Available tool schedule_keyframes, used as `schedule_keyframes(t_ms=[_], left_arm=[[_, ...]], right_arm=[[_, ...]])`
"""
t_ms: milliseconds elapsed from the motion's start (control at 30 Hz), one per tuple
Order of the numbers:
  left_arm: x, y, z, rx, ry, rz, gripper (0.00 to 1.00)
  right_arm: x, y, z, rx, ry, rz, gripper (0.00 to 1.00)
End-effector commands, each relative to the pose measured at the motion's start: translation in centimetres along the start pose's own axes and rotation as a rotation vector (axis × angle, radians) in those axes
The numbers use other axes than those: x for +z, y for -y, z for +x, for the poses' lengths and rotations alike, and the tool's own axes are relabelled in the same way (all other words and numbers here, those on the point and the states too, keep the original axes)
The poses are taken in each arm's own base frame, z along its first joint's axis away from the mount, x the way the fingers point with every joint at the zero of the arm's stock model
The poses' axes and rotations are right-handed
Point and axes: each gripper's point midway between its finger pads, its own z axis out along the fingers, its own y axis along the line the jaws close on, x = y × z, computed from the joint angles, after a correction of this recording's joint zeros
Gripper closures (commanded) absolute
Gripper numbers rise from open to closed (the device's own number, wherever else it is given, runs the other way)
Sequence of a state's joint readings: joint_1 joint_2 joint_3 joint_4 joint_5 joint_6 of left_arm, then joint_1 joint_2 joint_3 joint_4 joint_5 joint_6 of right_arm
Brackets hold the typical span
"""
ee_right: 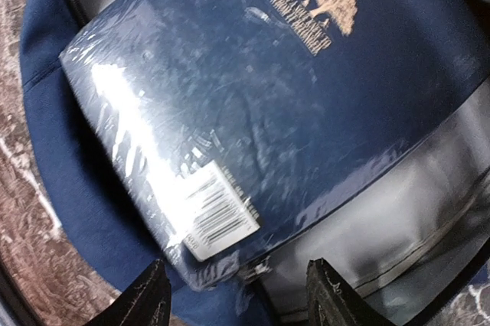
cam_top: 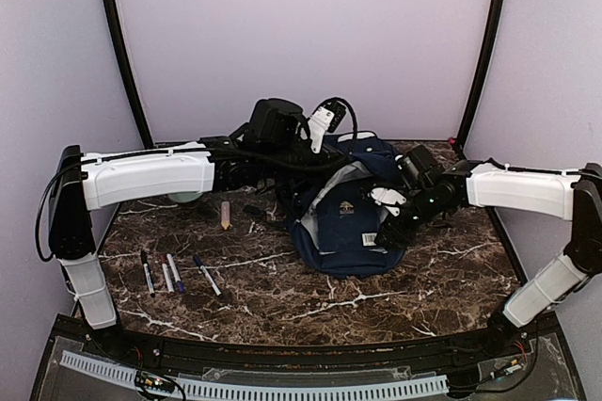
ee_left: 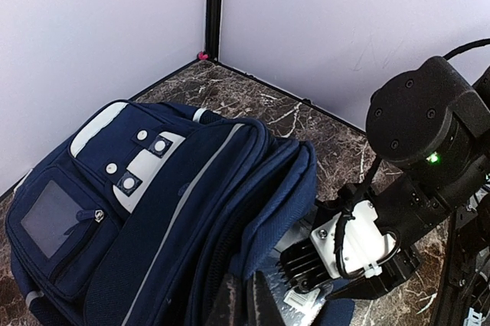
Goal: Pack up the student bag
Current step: Move the book to the largest pocket of the bag.
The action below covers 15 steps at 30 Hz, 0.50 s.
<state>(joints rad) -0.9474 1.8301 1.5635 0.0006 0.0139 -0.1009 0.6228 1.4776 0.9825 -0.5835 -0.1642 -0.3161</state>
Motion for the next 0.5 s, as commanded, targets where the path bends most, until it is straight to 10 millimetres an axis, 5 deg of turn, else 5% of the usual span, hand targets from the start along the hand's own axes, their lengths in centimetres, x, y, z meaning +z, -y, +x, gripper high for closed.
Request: schedule_keyframes(t_ms=[0, 333, 467], left_arm=[[-3.0, 0.0, -6.8, -0.012, 0.202, -0.003, 1.0], [-2.6, 0.1, -6.2, -0.02, 0.189, 0.003, 1.0], [-2.5, 0.2, -6.0, -0.026, 0.186, 0.009, 1.0]], right_arm=[[1.0, 1.5, -1.3, -0.081, 0.035, 0.12, 0.39], [3.3, -2.3, -0.8, -0.28, -0.001, 0.086, 0.21], [3.9, -1.6, -1.3, -0.287, -0.002, 0.156, 0.23]])
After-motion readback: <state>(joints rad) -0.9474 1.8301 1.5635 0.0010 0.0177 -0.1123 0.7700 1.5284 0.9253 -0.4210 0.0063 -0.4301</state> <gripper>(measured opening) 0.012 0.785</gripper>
